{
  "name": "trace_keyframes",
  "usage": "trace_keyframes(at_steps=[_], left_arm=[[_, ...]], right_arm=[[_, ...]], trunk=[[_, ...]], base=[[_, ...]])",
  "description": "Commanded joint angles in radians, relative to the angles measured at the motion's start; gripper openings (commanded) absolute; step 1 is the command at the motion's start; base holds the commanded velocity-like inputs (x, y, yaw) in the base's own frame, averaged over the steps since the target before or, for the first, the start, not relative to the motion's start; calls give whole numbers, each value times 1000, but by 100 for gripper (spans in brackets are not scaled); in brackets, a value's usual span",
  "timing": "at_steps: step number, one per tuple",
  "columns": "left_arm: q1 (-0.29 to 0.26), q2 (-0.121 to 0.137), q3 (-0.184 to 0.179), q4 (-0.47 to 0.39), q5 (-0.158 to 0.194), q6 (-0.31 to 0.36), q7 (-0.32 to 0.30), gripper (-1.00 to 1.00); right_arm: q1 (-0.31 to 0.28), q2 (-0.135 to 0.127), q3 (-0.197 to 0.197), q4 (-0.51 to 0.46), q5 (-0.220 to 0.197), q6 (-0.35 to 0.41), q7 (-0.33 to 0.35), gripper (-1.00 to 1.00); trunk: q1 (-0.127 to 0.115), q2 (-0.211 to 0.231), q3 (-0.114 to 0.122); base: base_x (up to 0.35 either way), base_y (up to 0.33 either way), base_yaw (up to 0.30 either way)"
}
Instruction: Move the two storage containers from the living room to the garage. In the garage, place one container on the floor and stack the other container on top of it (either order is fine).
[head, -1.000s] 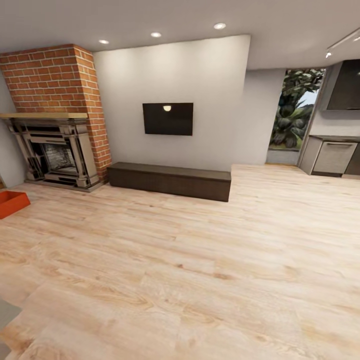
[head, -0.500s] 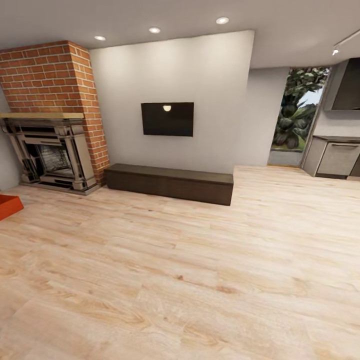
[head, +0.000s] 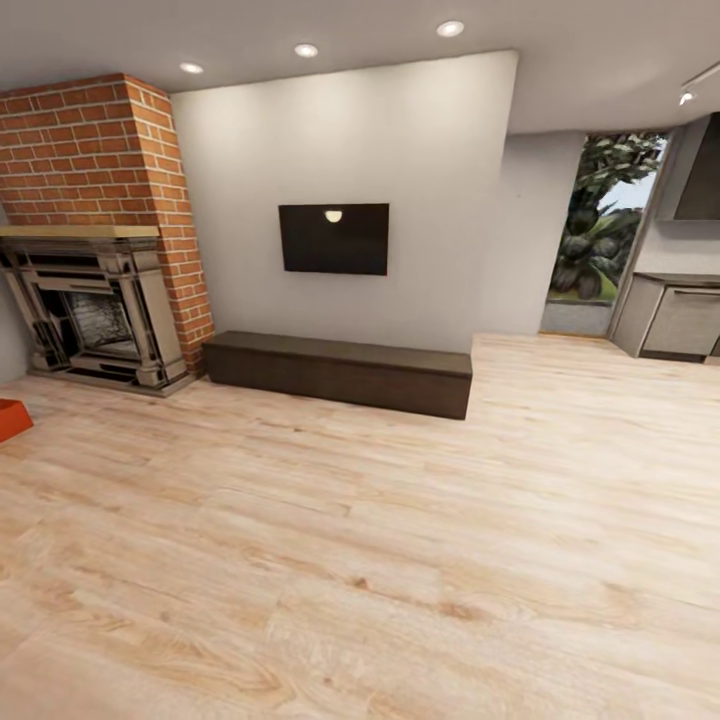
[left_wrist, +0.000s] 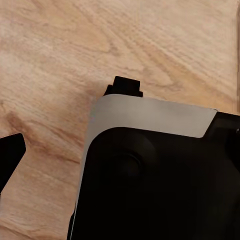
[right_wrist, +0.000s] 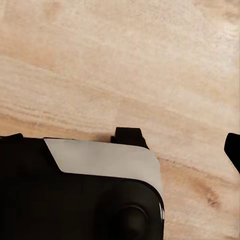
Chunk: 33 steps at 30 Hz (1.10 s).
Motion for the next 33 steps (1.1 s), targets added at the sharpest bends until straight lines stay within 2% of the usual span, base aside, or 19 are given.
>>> trace_keyframes(at_steps=[1,9,33], left_arm=[[-1,0,1,0,6,4,2,100],[0,0,1,0,6,4,2,100],[0,0,1,0,5,4,2,100]], right_arm=[[-1,1,8,2,-9,-4,-1,100],[-1,0,9,1,-9,-4,-2,100],[-1,-1,8,-2,-10,-4,-1,100]], trunk=[[1,0,-1],[1,0,-1],[1,0,-1]], base=[[323,0,0],[323,0,23],[323,0,261]])
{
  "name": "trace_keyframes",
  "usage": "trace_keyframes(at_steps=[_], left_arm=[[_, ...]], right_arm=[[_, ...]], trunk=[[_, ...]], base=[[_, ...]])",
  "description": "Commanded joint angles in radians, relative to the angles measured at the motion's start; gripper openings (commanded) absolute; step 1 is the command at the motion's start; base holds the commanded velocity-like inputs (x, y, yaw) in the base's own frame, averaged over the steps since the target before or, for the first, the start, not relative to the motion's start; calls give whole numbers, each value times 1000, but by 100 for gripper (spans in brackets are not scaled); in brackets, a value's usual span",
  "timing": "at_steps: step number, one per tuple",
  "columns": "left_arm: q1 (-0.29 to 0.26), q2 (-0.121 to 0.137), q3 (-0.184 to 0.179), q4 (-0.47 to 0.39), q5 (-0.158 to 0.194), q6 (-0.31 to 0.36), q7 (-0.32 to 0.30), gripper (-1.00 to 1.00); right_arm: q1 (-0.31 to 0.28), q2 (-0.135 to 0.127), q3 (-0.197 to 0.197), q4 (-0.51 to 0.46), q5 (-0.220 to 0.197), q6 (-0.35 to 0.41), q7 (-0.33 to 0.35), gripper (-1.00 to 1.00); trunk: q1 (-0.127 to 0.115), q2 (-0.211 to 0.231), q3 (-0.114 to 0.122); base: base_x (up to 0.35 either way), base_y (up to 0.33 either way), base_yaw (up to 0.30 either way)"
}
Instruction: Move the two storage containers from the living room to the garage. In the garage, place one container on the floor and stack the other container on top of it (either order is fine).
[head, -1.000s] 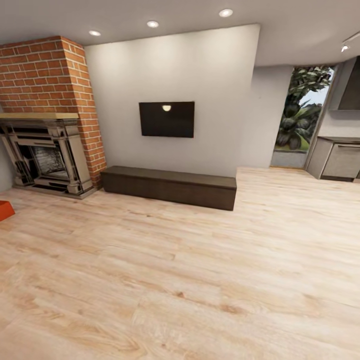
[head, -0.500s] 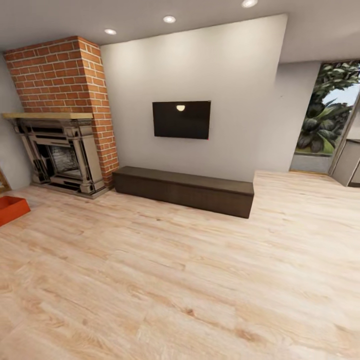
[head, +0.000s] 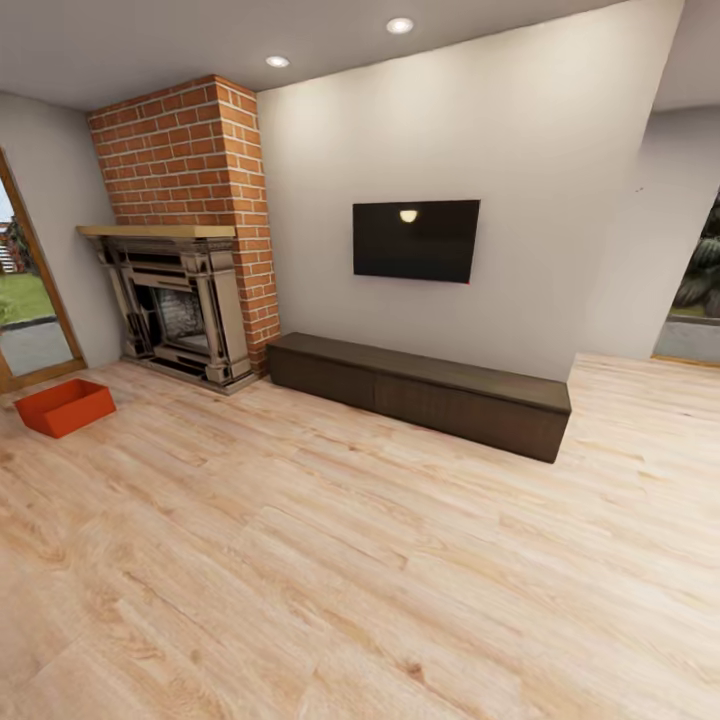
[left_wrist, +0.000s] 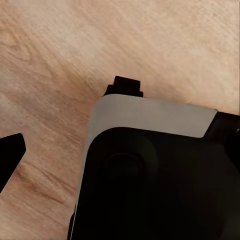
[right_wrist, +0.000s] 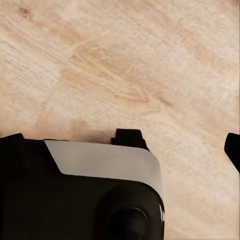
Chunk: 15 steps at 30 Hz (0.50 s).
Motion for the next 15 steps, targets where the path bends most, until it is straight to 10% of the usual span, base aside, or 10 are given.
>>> trace_keyframes(at_steps=[1,15], left_arm=[[-1,0,1,0,6,4,2,100],[-1,0,1,0,6,4,2,100]], right_arm=[[0,1,8,2,-9,-4,-2,100],[-1,0,8,2,-8,-4,-2,100]], trunk=[[1,0,-1],[1,0,-1]], base=[[323,0,269],[323,0,269]])
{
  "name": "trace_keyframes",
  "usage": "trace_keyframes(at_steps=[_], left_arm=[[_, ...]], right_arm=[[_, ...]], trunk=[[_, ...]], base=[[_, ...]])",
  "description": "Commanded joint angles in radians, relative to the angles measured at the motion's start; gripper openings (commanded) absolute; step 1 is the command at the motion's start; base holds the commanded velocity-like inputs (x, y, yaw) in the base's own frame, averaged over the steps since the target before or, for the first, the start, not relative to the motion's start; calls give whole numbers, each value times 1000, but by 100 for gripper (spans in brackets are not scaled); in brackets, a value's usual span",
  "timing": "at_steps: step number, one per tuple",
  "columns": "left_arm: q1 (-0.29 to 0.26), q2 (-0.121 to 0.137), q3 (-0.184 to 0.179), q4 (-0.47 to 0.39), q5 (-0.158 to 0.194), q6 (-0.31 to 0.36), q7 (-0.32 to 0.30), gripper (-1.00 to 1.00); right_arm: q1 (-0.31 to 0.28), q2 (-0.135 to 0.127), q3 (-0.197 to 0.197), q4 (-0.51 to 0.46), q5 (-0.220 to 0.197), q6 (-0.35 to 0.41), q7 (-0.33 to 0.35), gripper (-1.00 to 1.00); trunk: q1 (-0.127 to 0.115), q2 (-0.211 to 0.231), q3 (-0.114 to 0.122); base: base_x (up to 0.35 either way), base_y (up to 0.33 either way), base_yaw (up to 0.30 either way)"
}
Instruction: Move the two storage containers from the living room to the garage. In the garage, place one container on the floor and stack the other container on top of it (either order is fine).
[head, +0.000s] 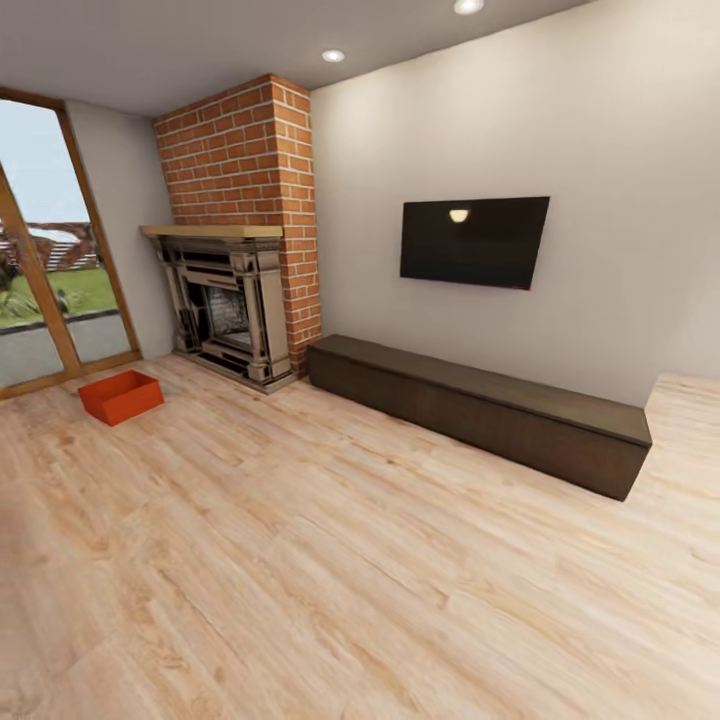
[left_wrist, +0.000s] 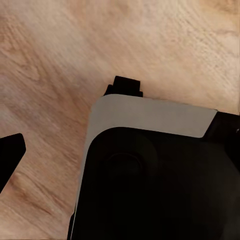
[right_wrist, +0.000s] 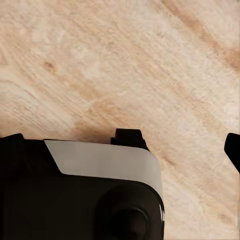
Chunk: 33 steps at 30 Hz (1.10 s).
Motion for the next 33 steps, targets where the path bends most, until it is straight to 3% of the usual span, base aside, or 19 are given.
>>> trace_keyframes(at_steps=[1,33], left_arm=[[-1,0,1,0,6,4,2,100],[-1,0,1,0,6,4,2,100]], right_arm=[[-1,1,8,2,-9,-4,-2,100],[0,1,8,2,-8,-4,-2,100]], trunk=[[1,0,-1],[1,0,-1]], base=[[323,0,269],[323,0,269]])
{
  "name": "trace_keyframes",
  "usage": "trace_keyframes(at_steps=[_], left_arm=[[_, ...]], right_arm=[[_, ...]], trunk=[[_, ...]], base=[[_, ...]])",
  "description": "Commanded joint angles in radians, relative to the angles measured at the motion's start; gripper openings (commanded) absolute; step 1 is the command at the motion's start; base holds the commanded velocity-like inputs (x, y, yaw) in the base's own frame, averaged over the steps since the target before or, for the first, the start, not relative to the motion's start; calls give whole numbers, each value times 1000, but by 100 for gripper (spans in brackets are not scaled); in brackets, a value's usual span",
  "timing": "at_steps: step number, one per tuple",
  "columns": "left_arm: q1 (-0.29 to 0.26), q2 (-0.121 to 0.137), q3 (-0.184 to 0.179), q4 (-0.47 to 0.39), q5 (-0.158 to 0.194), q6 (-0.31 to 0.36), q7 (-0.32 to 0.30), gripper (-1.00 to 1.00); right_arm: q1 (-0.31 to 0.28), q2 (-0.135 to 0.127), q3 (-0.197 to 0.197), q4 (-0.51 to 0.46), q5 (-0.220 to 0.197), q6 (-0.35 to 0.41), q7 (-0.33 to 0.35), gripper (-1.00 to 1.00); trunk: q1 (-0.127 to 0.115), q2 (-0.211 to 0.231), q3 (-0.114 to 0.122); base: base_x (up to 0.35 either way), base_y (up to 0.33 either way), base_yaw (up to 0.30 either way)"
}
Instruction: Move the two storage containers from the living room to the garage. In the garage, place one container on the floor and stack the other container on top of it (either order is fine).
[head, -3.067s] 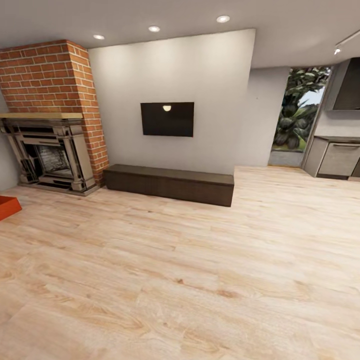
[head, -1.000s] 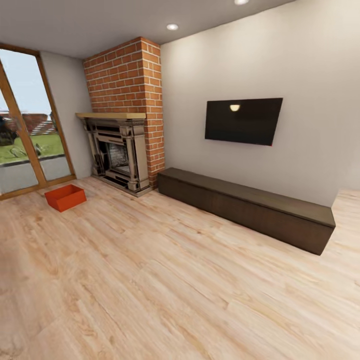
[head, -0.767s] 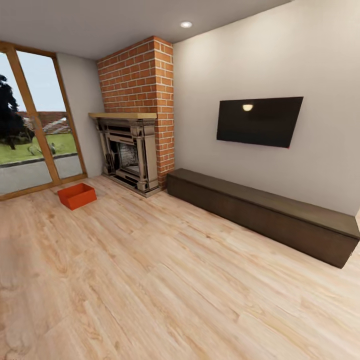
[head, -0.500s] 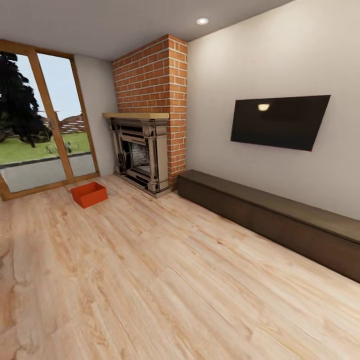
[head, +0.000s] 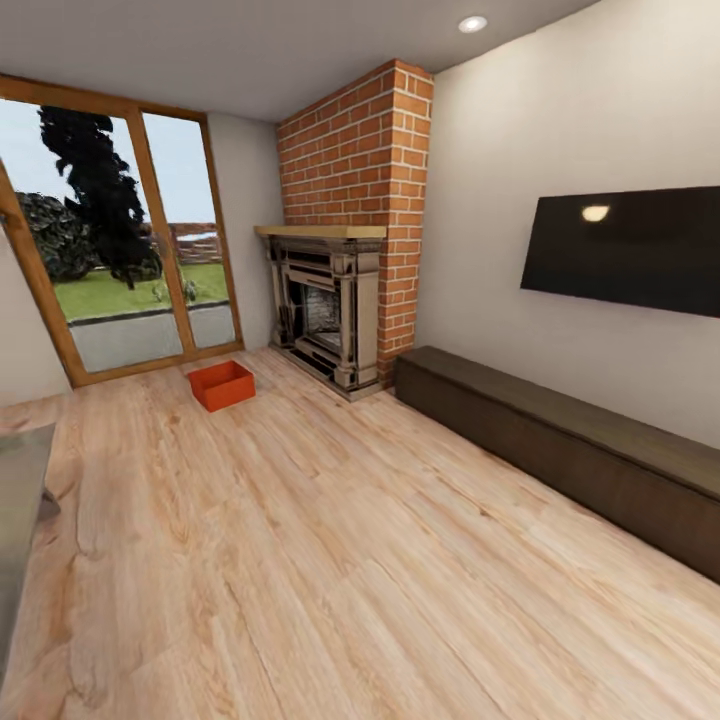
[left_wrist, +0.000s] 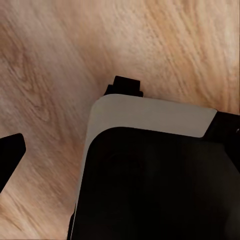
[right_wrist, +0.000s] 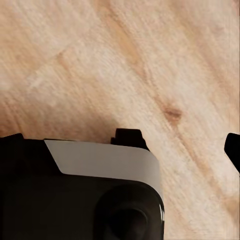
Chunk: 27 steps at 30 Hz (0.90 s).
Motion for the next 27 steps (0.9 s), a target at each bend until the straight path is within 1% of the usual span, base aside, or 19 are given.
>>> trace_keyframes(at_steps=[1,8,27], left_arm=[[-1,0,1,0,6,4,2,100],[-1,0,1,0,6,4,2,100],[-1,0,1,0,6,4,2,100]], right_arm=[[-1,1,8,2,-9,-4,-2,100],[-1,1,8,2,-8,-4,-3,100],[-1,1,8,2,-9,-4,-3,100]], trunk=[[1,0,-1],[1,0,0],[1,0,15]], base=[[322,0,269],[322,0,269],[322,0,267]])
